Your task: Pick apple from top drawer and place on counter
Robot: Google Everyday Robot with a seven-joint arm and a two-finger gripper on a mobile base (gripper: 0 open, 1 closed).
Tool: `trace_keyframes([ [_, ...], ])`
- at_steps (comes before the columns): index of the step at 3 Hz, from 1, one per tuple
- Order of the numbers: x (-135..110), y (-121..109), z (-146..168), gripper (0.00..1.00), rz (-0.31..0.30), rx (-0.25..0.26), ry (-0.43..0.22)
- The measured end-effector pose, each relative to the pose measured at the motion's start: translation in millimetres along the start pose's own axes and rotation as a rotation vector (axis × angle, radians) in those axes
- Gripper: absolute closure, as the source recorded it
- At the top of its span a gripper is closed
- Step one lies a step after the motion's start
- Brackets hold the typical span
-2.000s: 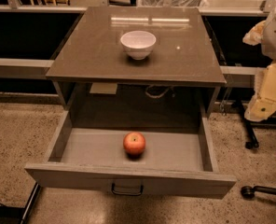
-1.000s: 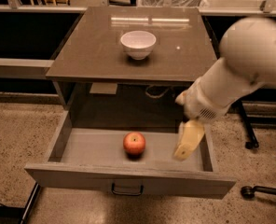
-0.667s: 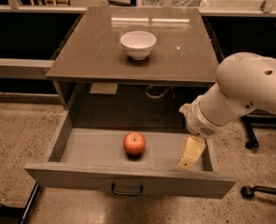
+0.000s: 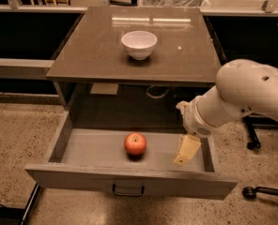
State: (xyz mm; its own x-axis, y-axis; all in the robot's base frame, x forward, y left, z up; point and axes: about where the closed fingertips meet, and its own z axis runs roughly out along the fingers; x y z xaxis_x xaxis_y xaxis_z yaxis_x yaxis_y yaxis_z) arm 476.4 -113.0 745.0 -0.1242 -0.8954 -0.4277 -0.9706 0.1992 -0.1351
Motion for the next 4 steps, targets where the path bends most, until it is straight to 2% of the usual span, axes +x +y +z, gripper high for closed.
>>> trace_keyframes([
  [1,-15,-4,26,0.00,-0.124,0.096,-0.039],
  [2,-51,-31,58,0.00,-0.259,0.196,-0.149],
  [3,-69,-60,91,0.00,-0.286,0.147,-0.270],
  [4,-68,-66,95,0.00,-0.281,0.139,-0.285],
])
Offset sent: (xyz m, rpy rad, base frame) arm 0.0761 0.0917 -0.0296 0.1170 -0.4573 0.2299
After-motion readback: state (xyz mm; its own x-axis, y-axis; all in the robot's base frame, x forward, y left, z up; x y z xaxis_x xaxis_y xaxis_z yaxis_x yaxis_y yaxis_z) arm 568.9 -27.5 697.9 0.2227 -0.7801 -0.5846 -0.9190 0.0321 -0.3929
